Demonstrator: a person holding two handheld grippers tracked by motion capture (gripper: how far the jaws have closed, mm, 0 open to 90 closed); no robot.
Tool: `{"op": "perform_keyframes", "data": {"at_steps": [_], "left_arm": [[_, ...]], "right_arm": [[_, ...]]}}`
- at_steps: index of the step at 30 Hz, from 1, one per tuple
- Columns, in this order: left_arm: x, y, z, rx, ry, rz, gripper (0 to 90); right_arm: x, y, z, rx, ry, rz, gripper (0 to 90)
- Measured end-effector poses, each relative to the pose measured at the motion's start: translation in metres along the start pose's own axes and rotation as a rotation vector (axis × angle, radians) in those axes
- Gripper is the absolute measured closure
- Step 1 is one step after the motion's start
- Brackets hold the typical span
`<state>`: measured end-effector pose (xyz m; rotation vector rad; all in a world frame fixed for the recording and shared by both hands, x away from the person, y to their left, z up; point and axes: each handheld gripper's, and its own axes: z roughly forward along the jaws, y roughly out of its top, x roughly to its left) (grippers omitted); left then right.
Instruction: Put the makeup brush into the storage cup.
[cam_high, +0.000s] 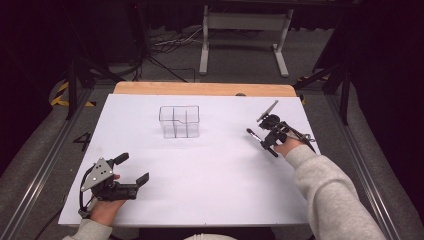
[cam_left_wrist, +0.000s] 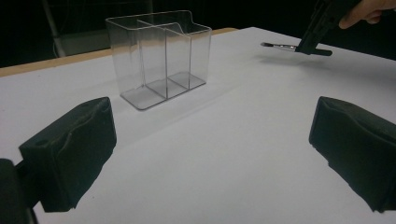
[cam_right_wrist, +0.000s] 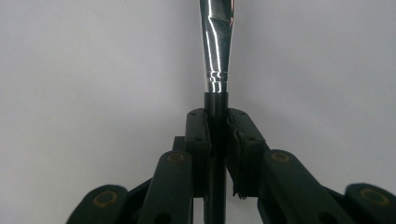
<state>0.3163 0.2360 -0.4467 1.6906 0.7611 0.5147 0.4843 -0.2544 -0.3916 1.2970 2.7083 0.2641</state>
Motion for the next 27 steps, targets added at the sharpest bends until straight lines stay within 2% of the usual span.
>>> {"op": "perform_keyframes", "data": {"at_steps": [8, 12, 15, 19, 20, 23, 25, 27], "left_arm": [[0.0, 0.0, 0.0, 0.001, 0.0, -0.002, 1.5], [0.0, 0.0, 0.0, -0.002, 0.0, -0.011, 1.5], [0.0, 0.0, 0.001, -0.001, -0.002, -0.016, 1.6], [0.0, 0.0, 0.001, -0.002, -0.003, -0.016, 1.6], [0.0, 0.0, 0.0, 0.001, -0.004, -0.014, 1.6], [0.0, 0.0, 0.0, 0.003, -0.003, -0.011, 1.6], [0.0, 0.0, 0.0, 0.003, -0.002, -0.01, 1.7], [0.0, 0.0, 0.0, 0.002, -0.003, -0.012, 1.7]], "right_arm": [[0.003, -0.003, -0.019, -0.081, 0.014, -0.016, 79.9], [0.01, -0.007, -0.033, -0.16, 0.02, -0.058, 79.9], [0.014, -0.009, -0.038, -0.19, 0.027, -0.07, 79.8], [0.022, -0.013, -0.049, -0.278, 0.045, -0.101, 79.8], [0.022, -0.013, -0.049, -0.278, 0.045, -0.101, 79.8], [0.024, -0.016, -0.054, -0.341, 0.072, -0.121, 79.9], [0.027, -0.021, -0.057, -0.415, 0.078, -0.154, 79.8], [0.028, -0.023, -0.057, -0.434, 0.081, -0.166, 79.8]]}}
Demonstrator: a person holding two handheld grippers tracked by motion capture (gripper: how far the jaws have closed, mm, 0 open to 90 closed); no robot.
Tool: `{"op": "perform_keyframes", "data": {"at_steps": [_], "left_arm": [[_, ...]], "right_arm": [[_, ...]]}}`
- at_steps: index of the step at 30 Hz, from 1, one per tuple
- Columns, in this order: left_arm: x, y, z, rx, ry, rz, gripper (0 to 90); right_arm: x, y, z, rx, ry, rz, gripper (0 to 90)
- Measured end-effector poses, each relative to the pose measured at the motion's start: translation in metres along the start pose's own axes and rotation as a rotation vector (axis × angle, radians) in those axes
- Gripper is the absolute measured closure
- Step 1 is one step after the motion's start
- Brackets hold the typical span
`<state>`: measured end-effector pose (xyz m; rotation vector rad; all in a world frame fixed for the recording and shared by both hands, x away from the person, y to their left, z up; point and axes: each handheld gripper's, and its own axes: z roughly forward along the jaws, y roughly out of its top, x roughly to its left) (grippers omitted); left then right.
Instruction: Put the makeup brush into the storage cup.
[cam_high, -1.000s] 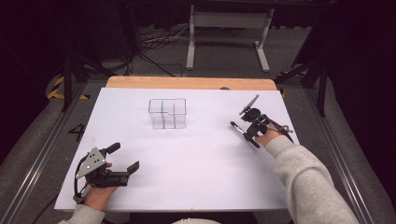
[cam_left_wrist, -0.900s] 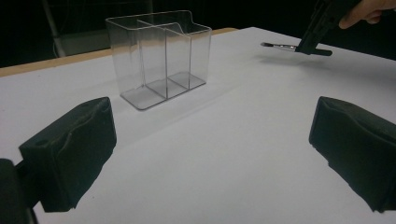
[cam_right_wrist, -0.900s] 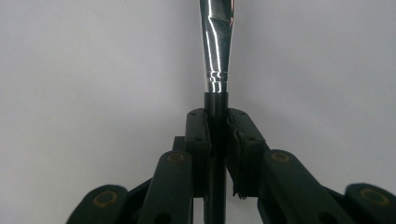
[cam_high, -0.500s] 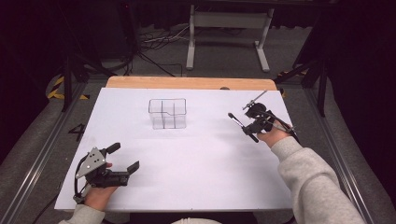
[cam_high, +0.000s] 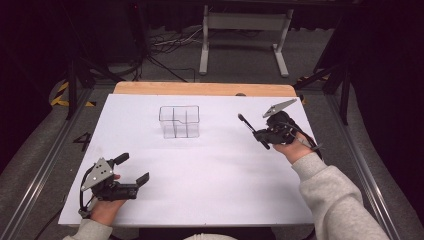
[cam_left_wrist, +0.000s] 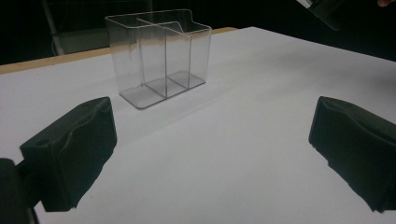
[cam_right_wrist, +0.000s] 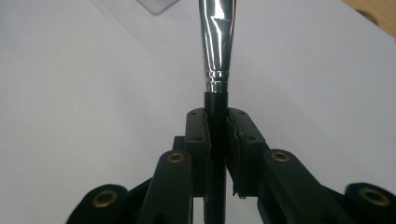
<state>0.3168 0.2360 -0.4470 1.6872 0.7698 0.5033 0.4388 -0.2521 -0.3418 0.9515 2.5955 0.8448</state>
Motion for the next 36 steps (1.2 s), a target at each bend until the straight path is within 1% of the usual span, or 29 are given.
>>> {"op": "perform_keyframes", "data": {"at_steps": [1, 2, 3, 4, 5, 8, 14, 15, 16, 17, 20, 21, 22, 26, 27, 28, 30, 32, 34, 36], "left_arm": [[0.0, 0.0, 0.0, -0.002, 0.0, -0.002, 1.7], [0.0, 0.0, 0.0, -0.001, 0.0, 0.0, 1.7], [0.0, 0.0, 0.0, -0.001, 0.0, 0.0, 1.7], [0.0, 0.0, 0.0, -0.002, 0.0, -0.001, 1.7], [0.0, 0.0, 0.0, -0.002, 0.0, -0.001, 1.7], [0.0, 0.0, 0.0, 0.001, -0.001, -0.001, 1.7], [0.0, 0.0, 0.0, 0.002, 0.0, 0.003, 1.7], [0.0, 0.0, 0.0, 0.001, 0.001, 0.002, 1.7], [0.0, 0.0, 0.0, 0.001, 0.001, 0.002, 1.7], [0.0, 0.0, 0.0, 0.002, -0.001, 0.002, 1.7], [0.0, 0.0, 0.0, -0.001, -0.002, 0.007, 1.7], [0.0, 0.0, 0.001, -0.003, -0.002, 0.002, 1.7], [0.0, 0.0, 0.001, -0.003, -0.003, 0.002, 1.7], [0.0, 0.0, 0.001, -0.002, -0.005, 0.005, 1.7], [0.0, 0.0, 0.001, -0.003, -0.004, 0.001, 1.7], [0.0, 0.0, 0.001, -0.003, -0.005, 0.001, 1.7], [0.0, 0.001, 0.001, -0.004, -0.008, 0.003, 1.7], [0.001, 0.001, 0.0, -0.003, -0.011, 0.006, 1.8], [0.0, 0.001, 0.0, -0.003, -0.014, 0.0, 1.8], [0.0, 0.001, 0.001, -0.004, -0.016, -0.002, 1.8]], "right_arm": [[0.001, -0.001, 0.0, -0.019, 0.008, -0.012, 79.8], [0.003, -0.004, -0.001, -0.058, 0.013, -0.034, 79.8], [0.003, -0.004, -0.001, -0.058, 0.013, -0.034, 79.8], [0.005, -0.007, -0.002, -0.109, 0.025, -0.057, 79.8], [0.005, -0.007, -0.002, -0.109, 0.025, -0.057, 79.8], [0.008, -0.01, -0.004, -0.177, 0.037, -0.074, 79.8], [0.014, -0.014, -0.004, -0.276, 0.087, -0.082, 79.8], [0.015, -0.014, -0.003, -0.304, 0.1, -0.083, 79.8], [0.015, -0.014, -0.003, -0.304, 0.1, -0.083, 79.8], [0.016, -0.015, -0.003, -0.317, 0.108, -0.081, 79.8], [0.017, -0.017, -0.001, -0.368, 0.137, -0.078, 79.8], [0.018, -0.018, -0.001, -0.387, 0.145, -0.081, 79.8], [0.019, -0.02, 0.0, -0.414, 0.151, -0.088, 79.9], [0.024, -0.023, 0.003, -0.474, 0.182, -0.108, 79.8], [0.025, -0.023, 0.003, -0.482, 0.19, -0.109, 79.8], [0.027, -0.024, 0.004, -0.503, 0.198, -0.109, 79.8], [0.03, -0.026, 0.005, -0.537, 0.206, -0.121, 79.7], [0.032, -0.028, 0.007, -0.559, 0.206, -0.134, 79.7], [0.034, -0.03, 0.01, -0.577, 0.225, -0.133, 79.7], [0.036, -0.032, 0.013, -0.622, 0.239, -0.135, 79.7]]}}
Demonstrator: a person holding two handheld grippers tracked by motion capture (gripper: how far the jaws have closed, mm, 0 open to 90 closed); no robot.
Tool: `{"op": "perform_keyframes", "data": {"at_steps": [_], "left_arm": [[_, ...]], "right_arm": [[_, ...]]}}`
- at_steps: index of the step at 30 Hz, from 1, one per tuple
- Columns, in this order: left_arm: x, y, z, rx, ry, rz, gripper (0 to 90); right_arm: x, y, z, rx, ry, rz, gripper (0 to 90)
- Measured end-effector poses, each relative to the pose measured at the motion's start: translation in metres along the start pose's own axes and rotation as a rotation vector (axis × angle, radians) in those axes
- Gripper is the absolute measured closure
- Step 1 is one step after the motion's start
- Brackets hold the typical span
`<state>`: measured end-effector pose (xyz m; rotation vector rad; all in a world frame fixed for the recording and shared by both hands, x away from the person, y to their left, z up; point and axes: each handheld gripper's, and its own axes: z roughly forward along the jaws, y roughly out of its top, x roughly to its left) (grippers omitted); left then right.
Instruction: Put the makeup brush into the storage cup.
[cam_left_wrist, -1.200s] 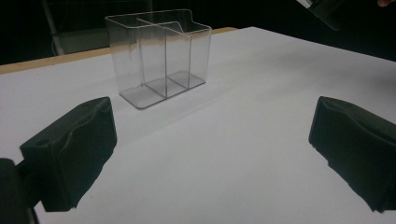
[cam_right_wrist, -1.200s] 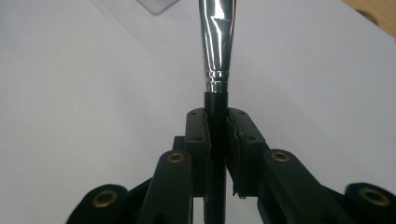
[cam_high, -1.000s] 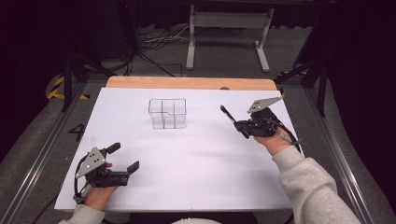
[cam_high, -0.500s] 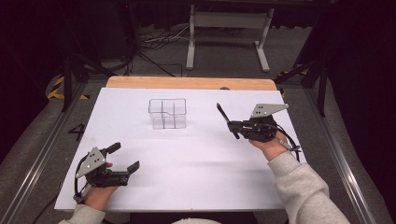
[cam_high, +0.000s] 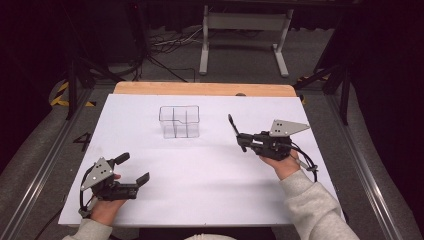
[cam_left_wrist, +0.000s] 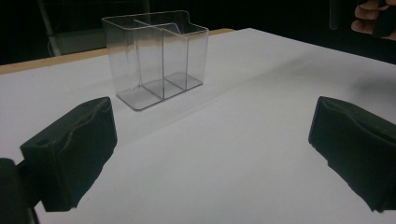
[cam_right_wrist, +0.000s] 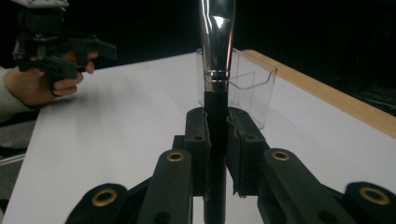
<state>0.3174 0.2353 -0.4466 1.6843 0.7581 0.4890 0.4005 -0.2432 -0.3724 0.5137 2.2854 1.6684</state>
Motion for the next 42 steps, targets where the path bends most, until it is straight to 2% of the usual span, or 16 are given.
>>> {"op": "perform_keyframes", "data": {"at_steps": [8, 14, 16, 21, 27, 30, 35, 42], "left_arm": [[0.0, 0.001, 0.0, -0.004, -0.018, 0.007, 1.8], [0.0, 0.001, 0.001, -0.005, -0.023, 0.007, 1.8], [0.0, 0.001, 0.001, -0.004, -0.025, 0.009, 1.9], [0.001, 0.003, 0.0, -0.008, -0.035, 0.002, 1.8], [-0.001, 0.008, 0.002, 0.003, -0.068, 0.032, 2.0], [-0.002, 0.01, 0.002, 0.013, -0.088, 0.026, 2.0], [0.0, 0.014, 0.004, -0.003, -0.114, -0.003, 2.1], [-0.001, 0.022, 0.012, -0.001, -0.146, 0.007, 2.1]], "right_arm": [[0.008, -0.009, 0.004, -0.098, 0.039, -0.034, 79.7], [0.014, -0.015, 0.012, -0.109, 0.059, -0.062, 79.7], [0.017, -0.018, 0.014, -0.13, 0.064, -0.08, 79.7], [0.02, -0.026, 0.022, -0.159, 0.073, -0.075, 79.7], [0.027, -0.028, 0.032, -0.183, 0.091, -0.092, 79.7], [0.028, -0.029, 0.035, -0.18, 0.094, -0.094, 79.7], [0.03, -0.031, 0.037, -0.178, 0.094, -0.09, 79.7], [0.033, -0.032, 0.041, -0.179, 0.09, -0.083, 79.7]]}}
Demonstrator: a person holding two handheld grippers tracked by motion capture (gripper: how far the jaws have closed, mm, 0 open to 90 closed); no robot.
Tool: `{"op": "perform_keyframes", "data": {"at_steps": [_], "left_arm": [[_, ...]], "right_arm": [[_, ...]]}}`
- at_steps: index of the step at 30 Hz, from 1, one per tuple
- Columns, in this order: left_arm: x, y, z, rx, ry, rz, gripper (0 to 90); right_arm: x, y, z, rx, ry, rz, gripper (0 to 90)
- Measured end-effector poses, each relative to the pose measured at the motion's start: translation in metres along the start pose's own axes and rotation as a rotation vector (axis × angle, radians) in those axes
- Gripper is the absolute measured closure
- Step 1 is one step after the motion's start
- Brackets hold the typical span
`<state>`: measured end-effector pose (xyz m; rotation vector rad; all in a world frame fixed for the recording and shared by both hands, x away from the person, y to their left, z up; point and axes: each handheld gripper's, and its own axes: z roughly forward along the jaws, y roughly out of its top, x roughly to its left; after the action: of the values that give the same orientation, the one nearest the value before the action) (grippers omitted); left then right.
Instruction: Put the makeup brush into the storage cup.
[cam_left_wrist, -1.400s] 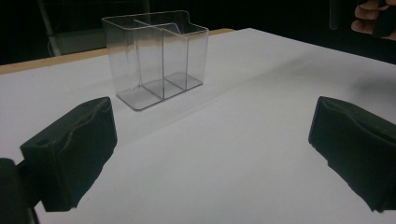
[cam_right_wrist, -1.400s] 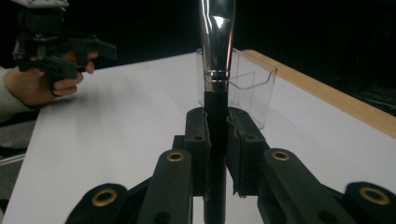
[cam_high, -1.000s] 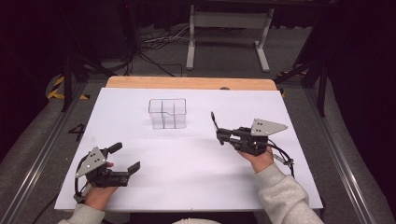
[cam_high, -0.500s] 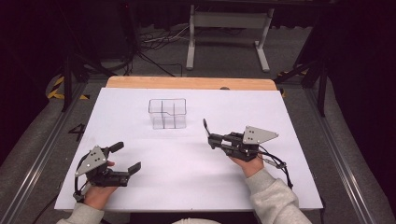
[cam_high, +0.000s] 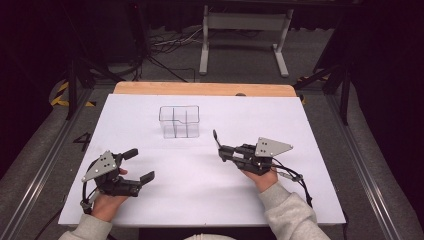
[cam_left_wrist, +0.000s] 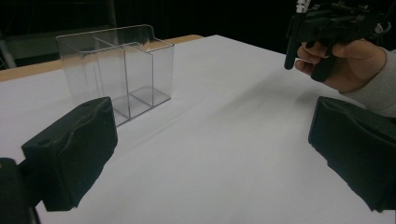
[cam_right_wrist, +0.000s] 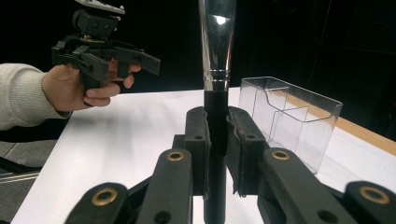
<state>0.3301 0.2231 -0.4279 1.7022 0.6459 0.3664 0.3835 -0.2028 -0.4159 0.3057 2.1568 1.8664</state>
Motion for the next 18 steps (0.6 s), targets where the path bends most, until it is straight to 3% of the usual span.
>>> {"op": "perform_keyframes", "data": {"at_steps": [18], "left_arm": [[-0.002, 0.024, 0.018, -0.01, -0.075, -0.008, 2.0]], "right_arm": [[0.003, -0.002, 0.007, -0.022, 0.007, 0.007, 79.7]]}}
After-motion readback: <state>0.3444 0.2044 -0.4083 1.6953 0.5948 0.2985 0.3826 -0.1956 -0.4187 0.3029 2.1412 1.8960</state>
